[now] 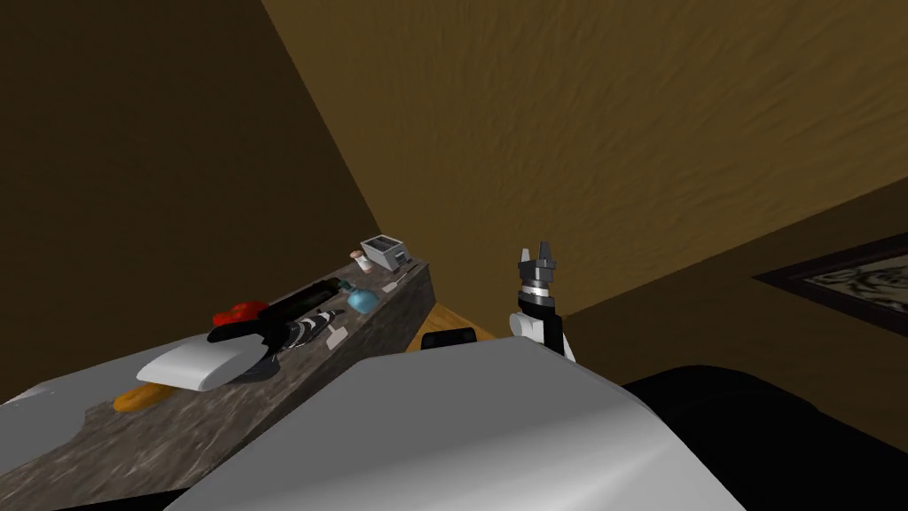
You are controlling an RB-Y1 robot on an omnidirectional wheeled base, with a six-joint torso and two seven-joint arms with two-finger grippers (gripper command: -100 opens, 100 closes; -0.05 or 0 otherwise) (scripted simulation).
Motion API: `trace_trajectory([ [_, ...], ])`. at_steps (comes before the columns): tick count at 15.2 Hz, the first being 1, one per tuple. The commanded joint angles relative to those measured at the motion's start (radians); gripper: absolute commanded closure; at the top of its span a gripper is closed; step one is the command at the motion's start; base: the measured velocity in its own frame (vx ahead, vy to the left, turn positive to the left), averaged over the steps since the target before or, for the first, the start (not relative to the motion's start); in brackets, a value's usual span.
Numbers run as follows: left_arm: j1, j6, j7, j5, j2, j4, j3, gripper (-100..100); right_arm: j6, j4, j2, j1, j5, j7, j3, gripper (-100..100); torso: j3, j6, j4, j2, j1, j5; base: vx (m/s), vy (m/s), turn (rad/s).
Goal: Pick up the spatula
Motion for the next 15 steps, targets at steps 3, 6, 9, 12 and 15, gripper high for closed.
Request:
trace_trajectory([
  [3, 0.013, 0.05, -0.008, 0.079, 0.065, 0.04, -0.043, -100, 0.0, 0.0, 0.0, 0.0, 0.0, 0.0, 0.0, 0, 0.0, 0.001, 0.0, 0.0, -0.001, 0.0, 0.018, -0.028, -0.243],
  [6, 0.021, 0.066, -0.01, 0.105, 0.086, 0.055, -0.06, -100, 0.0, 0.0, 0.0, 0.0, 0.0, 0.0, 0.0, 0, 0.0, 0.0, 0.0, 0.001, 0.0, 0.0, 0.012, -0.019, -0.075],
  [9, 0.035, 0.093, -0.014, 0.15, 0.118, 0.079, -0.09, -100, 0.0, 0.0, 0.0, 0.0, 0.0, 0.0, 0.0, 0, 0.001, 0.0, 0.0, 0.001, 0.0, 0.0, 0.01, -0.018, -0.141],
  [12, 0.04, 0.104, -0.016, 0.168, 0.13, 0.088, -0.102, -100, 0.0, 0.0, 0.0, 0.0, 0.0, 0.0, 0.0, 0, 0.001, 0.0, 0.0, 0.001, 0.0, 0.0, 0.011, -0.015, -0.117],
  [15, 0.049, 0.119, -0.018, 0.194, 0.145, 0.102, -0.121, -100, 0.0, 0.0, 0.0, 0.0, 0.0, 0.0, 0.0, 0, 0.001, -0.001, 0.0, 0.001, 0.0, 0.0, 0.01, -0.01, -0.076],
])
